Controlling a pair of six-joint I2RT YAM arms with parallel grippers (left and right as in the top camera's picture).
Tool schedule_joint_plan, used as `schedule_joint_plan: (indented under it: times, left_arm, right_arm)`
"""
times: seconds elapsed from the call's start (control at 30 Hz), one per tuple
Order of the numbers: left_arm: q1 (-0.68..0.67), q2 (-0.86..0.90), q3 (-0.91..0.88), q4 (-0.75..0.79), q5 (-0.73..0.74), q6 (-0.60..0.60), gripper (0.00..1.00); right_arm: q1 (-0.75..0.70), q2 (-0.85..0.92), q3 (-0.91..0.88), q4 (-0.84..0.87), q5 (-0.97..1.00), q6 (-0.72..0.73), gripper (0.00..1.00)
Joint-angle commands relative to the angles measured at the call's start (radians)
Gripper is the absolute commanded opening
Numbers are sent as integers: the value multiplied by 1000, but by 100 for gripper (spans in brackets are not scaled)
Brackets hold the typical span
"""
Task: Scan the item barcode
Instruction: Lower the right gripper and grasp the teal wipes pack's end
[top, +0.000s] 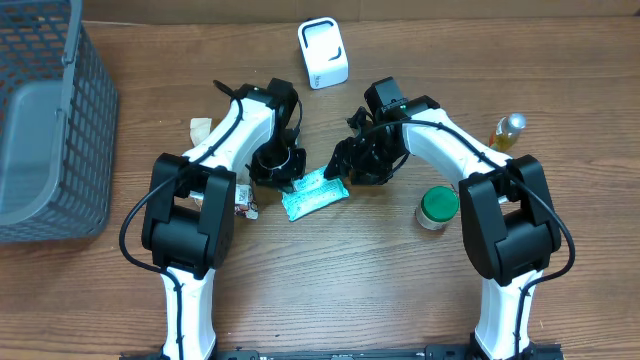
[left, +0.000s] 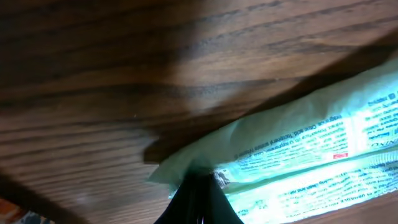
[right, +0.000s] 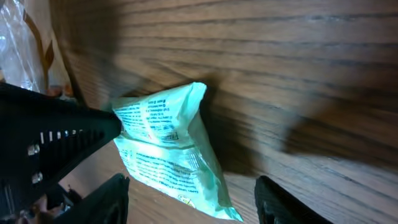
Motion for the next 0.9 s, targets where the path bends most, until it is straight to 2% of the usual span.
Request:
schedule_joint_plan:
  times: [0.0,0.17,0.4,0.63,0.87]
  left_arm:
    - [2,11,-78,41,-34,3,5]
    - [2,11,-90,52,-34,4,5]
    - [2,11,-90,51,-34,4,5]
    - [2,11,-90,51,-34,4,5]
    - [2,11,-90,51,-34,4,5]
  right_arm:
    - [3,0,-19,6,-27,-2,62]
    - [3,0,-77,72,-63,22,61]
    - [2,0,-192,330,-159,181,57]
    - [3,1,-238,414,-195,208,42]
    - [2,0,-238,464,-315,208,34]
